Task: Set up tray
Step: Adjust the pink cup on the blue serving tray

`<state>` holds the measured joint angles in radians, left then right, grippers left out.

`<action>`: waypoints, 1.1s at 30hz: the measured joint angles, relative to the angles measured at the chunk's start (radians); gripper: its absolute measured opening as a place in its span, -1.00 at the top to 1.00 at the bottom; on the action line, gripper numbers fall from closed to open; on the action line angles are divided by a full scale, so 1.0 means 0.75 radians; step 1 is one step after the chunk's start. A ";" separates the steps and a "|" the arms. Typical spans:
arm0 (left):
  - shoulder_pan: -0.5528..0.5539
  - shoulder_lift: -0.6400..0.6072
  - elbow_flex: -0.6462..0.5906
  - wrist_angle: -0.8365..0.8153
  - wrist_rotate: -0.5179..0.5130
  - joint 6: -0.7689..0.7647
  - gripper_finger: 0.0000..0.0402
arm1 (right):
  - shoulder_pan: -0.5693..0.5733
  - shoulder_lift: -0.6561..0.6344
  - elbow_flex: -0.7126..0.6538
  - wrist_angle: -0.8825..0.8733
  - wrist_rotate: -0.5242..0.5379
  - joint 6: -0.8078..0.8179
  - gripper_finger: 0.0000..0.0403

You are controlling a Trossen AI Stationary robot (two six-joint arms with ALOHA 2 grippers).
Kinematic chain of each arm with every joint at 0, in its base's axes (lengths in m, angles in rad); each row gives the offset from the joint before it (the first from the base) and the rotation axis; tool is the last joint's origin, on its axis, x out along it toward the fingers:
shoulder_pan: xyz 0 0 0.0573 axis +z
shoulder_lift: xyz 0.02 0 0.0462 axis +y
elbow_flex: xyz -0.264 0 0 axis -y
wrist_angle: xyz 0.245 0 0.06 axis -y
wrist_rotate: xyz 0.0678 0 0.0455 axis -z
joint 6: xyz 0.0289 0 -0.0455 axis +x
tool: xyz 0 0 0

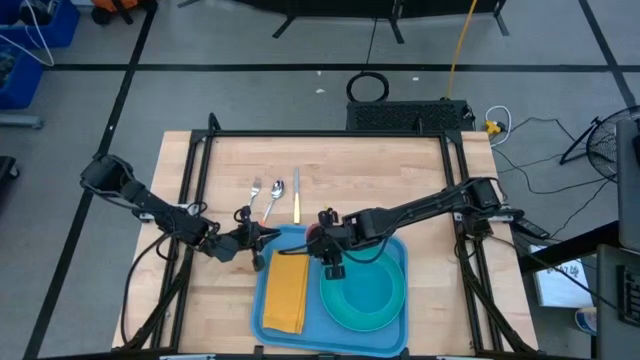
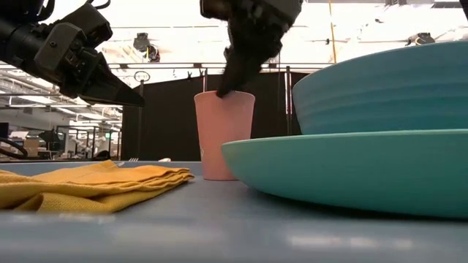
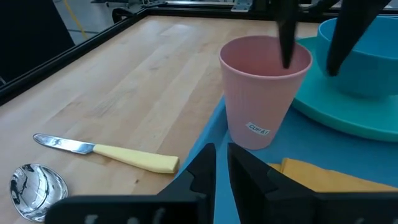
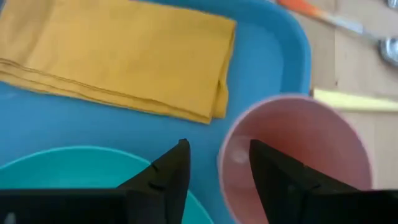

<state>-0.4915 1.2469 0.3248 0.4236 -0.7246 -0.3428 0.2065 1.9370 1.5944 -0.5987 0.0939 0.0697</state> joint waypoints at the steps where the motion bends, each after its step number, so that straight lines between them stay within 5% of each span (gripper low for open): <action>1: 0.000 0.000 0.000 -0.001 -0.002 0.001 0.77 | -0.006 0.004 -0.001 -0.025 -0.019 0.004 0.15; 8: 0.000 0.000 0.000 0.001 -0.011 0.031 0.77 | -0.014 0.069 -0.003 -0.034 -0.063 -0.062 0.17; 19: 0.000 0.000 0.000 0.001 -0.012 0.060 0.77 | -0.010 0.071 -0.002 0.088 -0.235 -0.105 0.95; 33: 0.000 0.000 0.001 0.001 -0.011 0.062 0.77 | 0.028 0.069 -0.001 0.089 -0.267 -0.078 0.98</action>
<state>-0.4913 1.2469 0.3252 0.4240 -0.7330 -0.2960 0.2274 1.9888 1.5940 -0.5317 -0.1066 0.0114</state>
